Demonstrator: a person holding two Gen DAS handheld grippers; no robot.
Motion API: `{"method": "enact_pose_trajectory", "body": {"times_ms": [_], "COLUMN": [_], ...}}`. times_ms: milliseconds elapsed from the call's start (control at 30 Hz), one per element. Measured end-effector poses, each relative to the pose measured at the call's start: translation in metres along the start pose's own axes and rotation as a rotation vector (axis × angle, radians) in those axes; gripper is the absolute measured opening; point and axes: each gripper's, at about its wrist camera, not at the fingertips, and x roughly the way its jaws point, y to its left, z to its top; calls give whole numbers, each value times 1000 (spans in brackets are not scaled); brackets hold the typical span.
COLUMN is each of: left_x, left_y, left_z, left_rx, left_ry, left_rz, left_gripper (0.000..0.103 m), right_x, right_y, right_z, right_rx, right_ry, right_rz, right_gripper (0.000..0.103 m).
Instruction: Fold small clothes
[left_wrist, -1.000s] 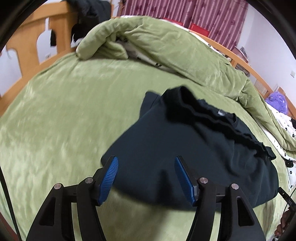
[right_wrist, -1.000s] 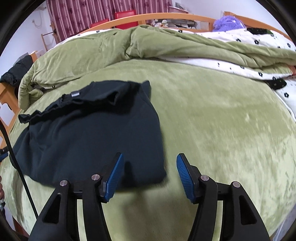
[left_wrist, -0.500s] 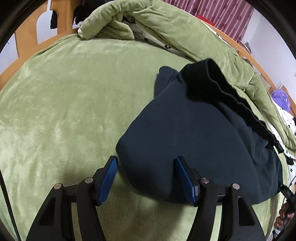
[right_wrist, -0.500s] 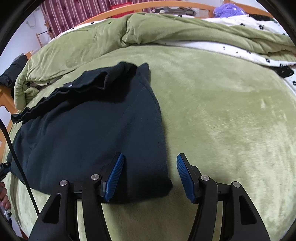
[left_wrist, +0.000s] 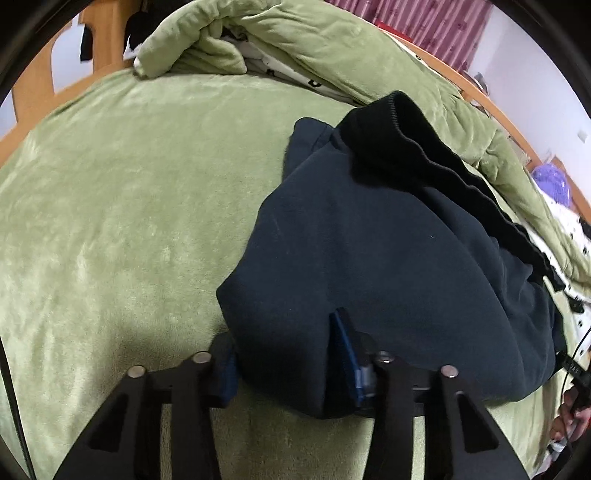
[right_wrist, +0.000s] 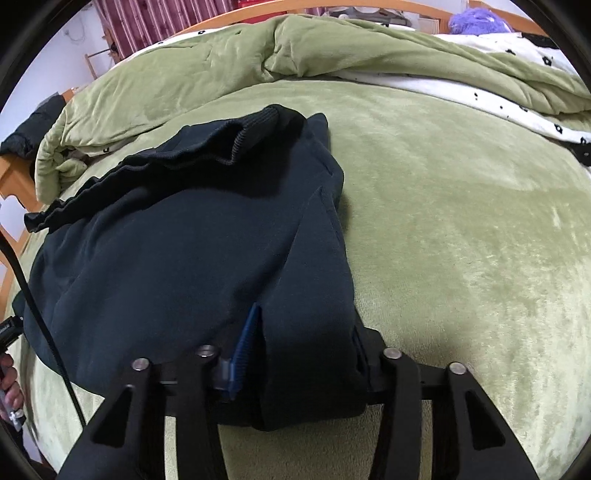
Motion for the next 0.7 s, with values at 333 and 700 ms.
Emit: {"method": "enact_pose_trajectory", "body": {"times_ms": [333, 700], "left_x": [-16, -42], "left_y": [-23, -18], "left_z": [-11, -26], "left_rx": [136, 144], "left_ry": [-91, -93], "left_rz": [108, 111], "left_gripper": [20, 19], "right_x": [-14, -45], "right_y": [13, 11], "right_z": [-7, -21], "right_rx": [-51, -56], "right_ry": [-49, -54], "right_rz": [-73, -64], "right_gripper": [16, 14]}}
